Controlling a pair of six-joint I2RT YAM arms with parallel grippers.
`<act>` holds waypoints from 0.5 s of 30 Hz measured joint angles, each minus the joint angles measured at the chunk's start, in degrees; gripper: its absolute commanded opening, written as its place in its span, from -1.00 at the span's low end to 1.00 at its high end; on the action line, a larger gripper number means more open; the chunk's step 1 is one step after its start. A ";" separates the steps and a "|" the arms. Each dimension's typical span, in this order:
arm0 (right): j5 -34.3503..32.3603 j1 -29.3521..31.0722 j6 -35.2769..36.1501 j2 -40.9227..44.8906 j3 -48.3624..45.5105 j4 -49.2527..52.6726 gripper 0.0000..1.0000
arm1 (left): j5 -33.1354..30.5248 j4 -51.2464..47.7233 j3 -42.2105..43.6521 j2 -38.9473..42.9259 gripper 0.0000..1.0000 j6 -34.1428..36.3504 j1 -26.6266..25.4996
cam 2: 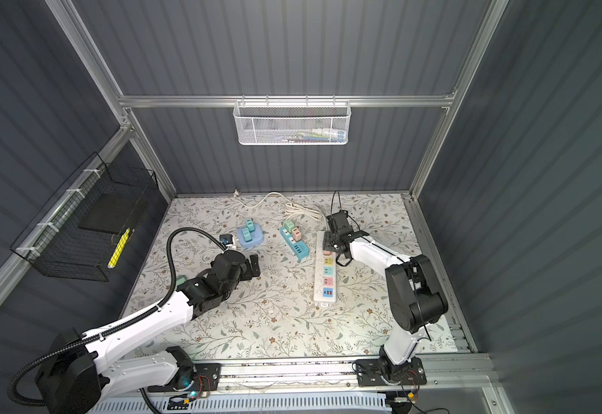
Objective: Insert the plug
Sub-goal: 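Open the right gripper and lift it while the left lowers toward the teal adapter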
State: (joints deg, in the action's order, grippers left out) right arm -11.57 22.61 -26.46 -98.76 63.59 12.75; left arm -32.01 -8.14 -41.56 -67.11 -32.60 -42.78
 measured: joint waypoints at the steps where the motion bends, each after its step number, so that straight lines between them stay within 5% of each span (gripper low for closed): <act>1: 0.17 0.00 -0.28 0.17 -0.59 -0.96 0.39 | -0.02 -0.33 -0.22 -0.20 1.00 -0.02 0.07; 9: 0.31 -0.11 -0.59 3.82 -3.61 -1.66 0.45 | -3.15 -8.04 -2.75 2.08 1.00 -5.18 1.92; 15: 2.91 0.00 0.33 10.67 -3.80 -0.87 0.53 | -2.34 -20.41 -3.50 9.68 1.00 -13.51 15.02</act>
State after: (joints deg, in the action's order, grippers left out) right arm -8.67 22.61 -26.13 -88.09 59.79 11.88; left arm -34.35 -28.56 -45.06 -57.43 -46.11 -27.77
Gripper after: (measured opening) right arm 0.756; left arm 0.998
